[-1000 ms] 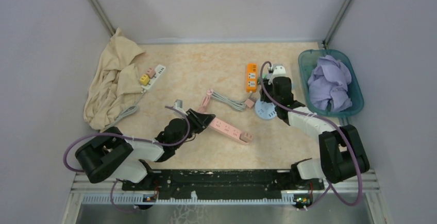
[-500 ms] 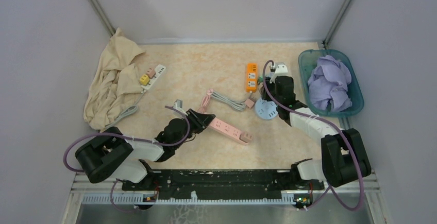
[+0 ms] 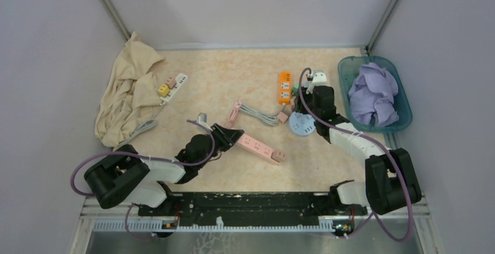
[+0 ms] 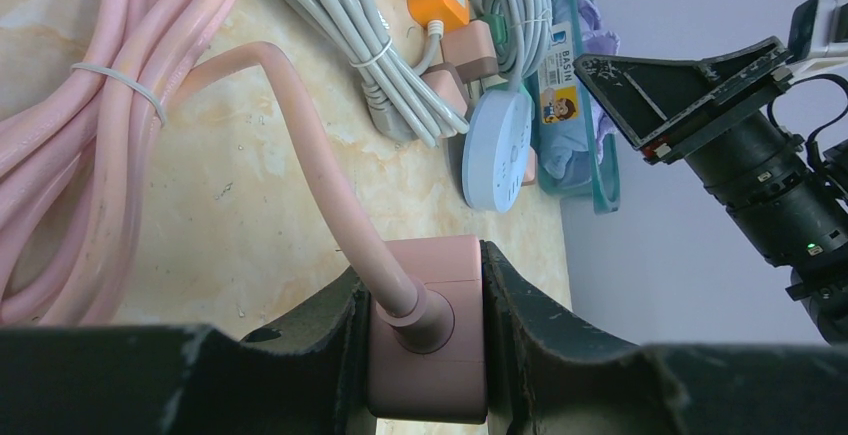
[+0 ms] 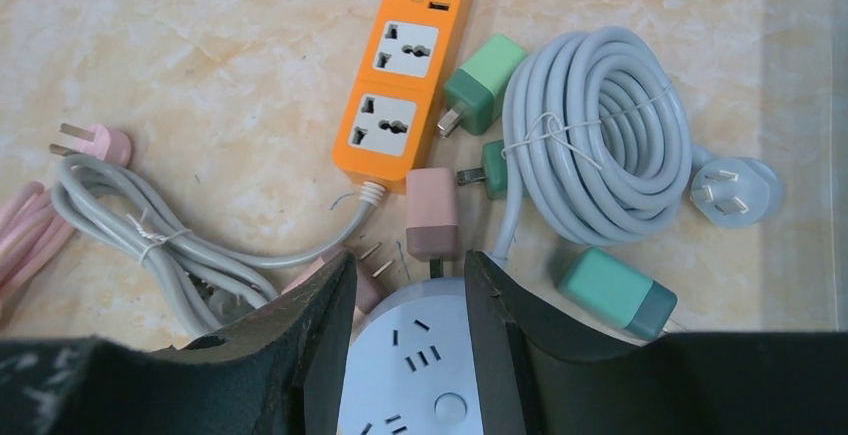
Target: Pull the plug off the socket
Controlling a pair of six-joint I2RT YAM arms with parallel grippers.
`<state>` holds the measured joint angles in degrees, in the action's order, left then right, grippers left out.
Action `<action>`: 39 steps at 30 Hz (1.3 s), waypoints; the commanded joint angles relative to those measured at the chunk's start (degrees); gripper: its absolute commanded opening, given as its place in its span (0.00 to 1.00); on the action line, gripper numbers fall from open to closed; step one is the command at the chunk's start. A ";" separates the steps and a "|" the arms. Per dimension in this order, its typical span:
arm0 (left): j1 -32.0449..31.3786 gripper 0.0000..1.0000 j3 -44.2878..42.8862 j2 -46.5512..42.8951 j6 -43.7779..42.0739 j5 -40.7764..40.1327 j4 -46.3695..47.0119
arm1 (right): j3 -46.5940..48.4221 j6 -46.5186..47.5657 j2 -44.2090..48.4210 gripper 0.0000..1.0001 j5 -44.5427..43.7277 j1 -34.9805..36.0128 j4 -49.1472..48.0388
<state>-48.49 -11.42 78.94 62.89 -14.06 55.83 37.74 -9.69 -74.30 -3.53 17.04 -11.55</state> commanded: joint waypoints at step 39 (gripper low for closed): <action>-0.01 0.00 0.67 -1.74 -5.17 0.28 -15.28 | -1.26 56.42 11.13 0.92 50.79 10.02 37.91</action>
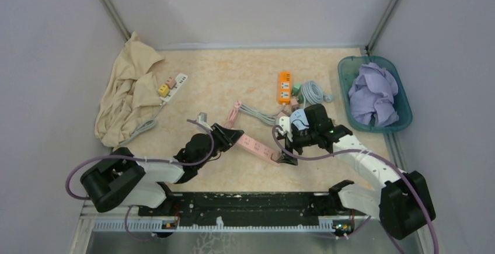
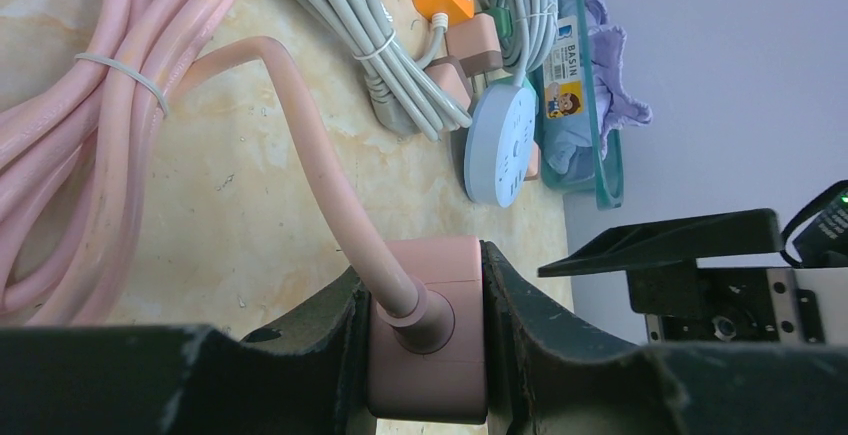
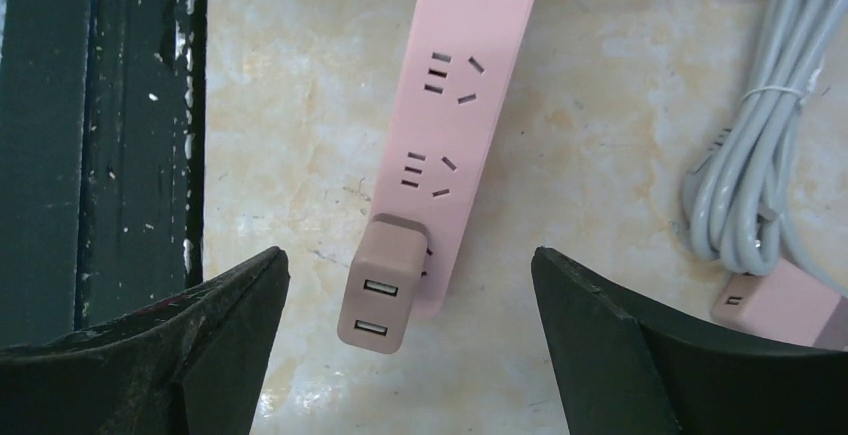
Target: Pull the plug off the socket
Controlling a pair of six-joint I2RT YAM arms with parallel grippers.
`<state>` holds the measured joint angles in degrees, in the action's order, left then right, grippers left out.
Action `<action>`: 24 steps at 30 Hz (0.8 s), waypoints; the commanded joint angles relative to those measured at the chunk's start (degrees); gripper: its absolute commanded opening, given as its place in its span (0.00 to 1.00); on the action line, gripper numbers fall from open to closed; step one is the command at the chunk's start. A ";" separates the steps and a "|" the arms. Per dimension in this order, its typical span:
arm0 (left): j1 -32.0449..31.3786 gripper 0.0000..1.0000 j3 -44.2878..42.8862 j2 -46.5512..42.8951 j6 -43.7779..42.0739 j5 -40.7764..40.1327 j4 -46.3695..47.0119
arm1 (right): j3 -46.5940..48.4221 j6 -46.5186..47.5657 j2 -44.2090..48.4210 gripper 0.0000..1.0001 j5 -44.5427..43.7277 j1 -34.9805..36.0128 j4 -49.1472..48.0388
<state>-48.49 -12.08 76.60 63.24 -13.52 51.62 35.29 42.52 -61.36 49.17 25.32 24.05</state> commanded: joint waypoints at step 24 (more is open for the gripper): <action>0.04 0.00 1.19 0.26 -4.64 -0.45 -11.16 | 1.78 4.35 -5.51 0.66 -7.41 5.21 2.95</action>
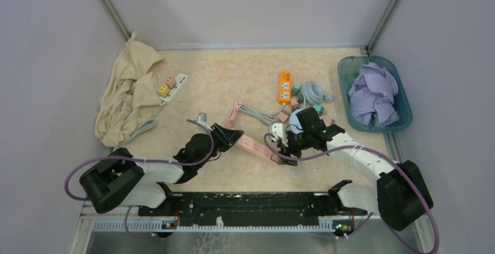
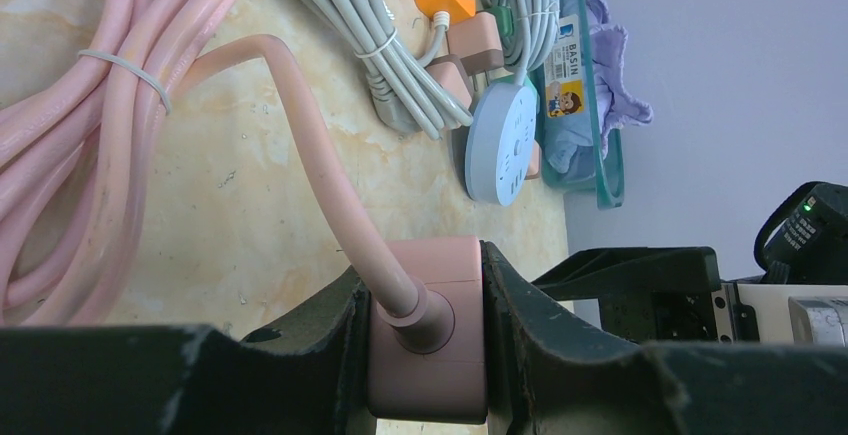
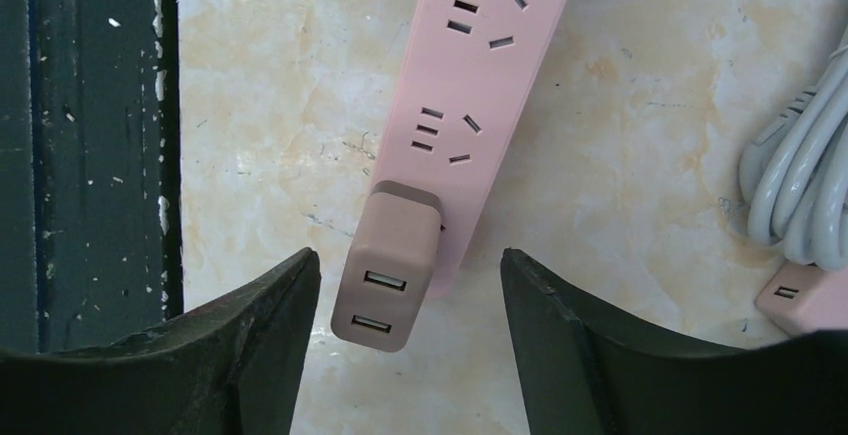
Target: Pull the plug off the socket
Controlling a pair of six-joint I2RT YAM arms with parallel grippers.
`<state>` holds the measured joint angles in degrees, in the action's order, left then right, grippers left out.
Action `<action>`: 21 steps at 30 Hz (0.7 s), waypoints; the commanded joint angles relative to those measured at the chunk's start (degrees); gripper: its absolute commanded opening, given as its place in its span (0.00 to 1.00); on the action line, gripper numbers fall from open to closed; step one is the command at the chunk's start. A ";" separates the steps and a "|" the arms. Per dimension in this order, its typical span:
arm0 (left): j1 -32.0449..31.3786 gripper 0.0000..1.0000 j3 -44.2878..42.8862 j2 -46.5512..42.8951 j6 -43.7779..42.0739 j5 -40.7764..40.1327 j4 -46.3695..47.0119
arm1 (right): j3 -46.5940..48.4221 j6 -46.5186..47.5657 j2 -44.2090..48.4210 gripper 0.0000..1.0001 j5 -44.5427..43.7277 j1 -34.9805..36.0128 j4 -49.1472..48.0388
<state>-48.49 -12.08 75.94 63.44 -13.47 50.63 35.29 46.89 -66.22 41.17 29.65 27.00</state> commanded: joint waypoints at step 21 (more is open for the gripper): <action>0.04 0.67 0.92 3.19 -3.10 4.40 -5.63 | 4.26 -7.58 -2.51 0.08 0.17 1.46 -2.78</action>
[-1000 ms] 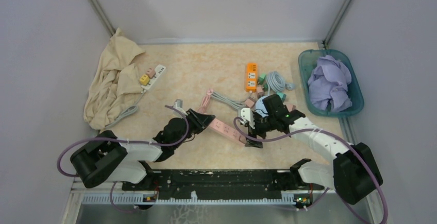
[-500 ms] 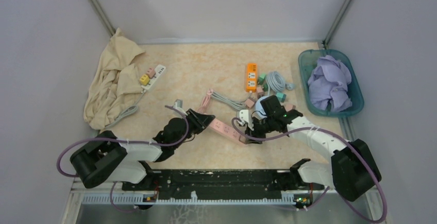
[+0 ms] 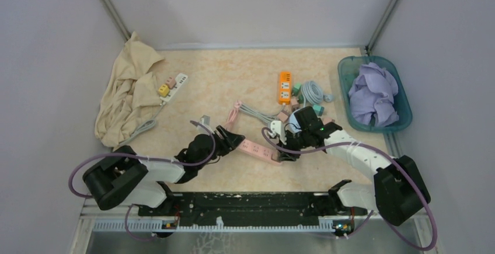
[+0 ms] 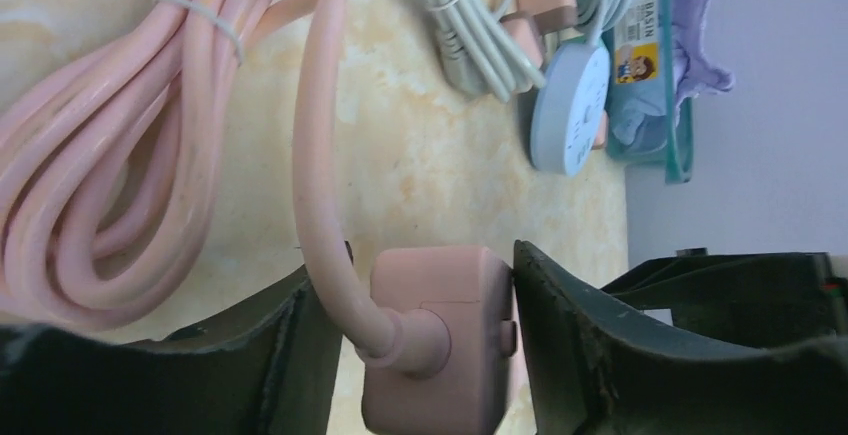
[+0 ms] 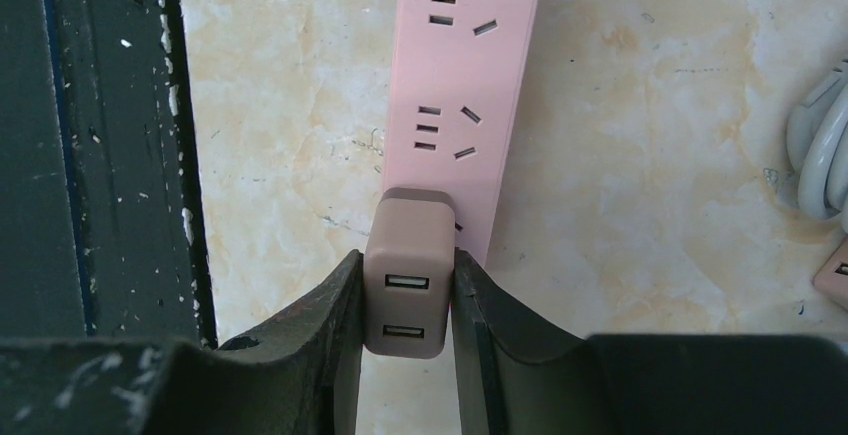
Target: Pull the plug off the socket
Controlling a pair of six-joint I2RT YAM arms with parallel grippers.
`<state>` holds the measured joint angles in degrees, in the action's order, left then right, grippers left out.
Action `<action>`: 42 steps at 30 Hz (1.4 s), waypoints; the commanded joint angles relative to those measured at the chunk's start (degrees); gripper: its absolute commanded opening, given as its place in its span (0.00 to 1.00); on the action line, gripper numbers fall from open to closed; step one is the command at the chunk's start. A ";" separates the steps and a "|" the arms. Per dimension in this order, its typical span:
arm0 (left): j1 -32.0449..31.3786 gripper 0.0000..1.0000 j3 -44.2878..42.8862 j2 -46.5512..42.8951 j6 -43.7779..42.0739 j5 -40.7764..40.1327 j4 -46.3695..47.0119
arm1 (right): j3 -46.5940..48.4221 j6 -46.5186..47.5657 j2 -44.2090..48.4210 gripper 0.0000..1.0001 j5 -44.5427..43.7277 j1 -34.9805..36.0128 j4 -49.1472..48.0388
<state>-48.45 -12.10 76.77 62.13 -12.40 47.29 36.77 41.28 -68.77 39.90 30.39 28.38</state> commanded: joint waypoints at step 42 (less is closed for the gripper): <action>-6.84 0.00 -5.89 23.19 10.90 1.08 19.60 | 1.56 -12.63 -3.73 0.00 -0.94 5.21 -13.88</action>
<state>-54.39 -15.73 100.18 73.54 -10.79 70.24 36.93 29.30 -71.18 34.35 33.28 17.76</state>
